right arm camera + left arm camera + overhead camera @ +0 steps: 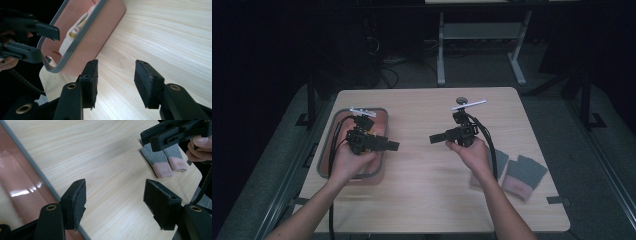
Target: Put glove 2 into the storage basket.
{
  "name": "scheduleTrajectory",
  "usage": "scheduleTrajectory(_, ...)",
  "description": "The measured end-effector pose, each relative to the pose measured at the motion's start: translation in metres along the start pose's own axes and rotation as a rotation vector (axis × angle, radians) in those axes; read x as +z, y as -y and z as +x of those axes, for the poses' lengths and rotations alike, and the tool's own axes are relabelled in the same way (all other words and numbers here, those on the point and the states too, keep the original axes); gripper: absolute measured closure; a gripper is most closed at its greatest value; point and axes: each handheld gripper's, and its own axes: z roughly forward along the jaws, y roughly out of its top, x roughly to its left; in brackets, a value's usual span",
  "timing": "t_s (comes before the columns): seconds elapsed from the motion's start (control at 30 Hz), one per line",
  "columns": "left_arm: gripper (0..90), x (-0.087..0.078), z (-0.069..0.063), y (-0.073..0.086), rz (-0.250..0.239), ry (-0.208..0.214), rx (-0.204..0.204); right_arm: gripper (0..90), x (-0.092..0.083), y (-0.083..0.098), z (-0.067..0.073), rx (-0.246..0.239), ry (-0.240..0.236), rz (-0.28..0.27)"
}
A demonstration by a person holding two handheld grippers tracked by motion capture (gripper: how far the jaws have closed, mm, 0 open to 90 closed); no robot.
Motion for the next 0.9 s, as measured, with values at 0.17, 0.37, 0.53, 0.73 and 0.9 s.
scheduleTrajectory(0.17,34.3,0.010,-0.006,0.000,-0.001,0.019,0.004,52.8,-0.008,0.005,-0.007,0.022,0.012,-0.006)
scheduleTrajectory(0.37,33.7,0.023,-0.014,0.002,0.000,0.046,0.002,51.6,-0.016,0.013,-0.015,0.034,0.019,-0.016)
scheduleTrajectory(0.53,33.2,0.031,-0.021,0.001,0.006,0.065,0.012,50.4,-0.022,0.020,-0.020,0.036,0.029,-0.018)
scheduleTrajectory(0.73,32.5,0.044,-0.029,0.001,0.014,0.084,0.022,48.9,-0.033,0.031,-0.028,0.050,0.057,-0.016)
scheduleTrajectory(0.9,32.0,0.051,-0.035,0.001,0.009,0.099,0.028,48.2,-0.043,0.041,-0.036,0.062,0.077,-0.028)
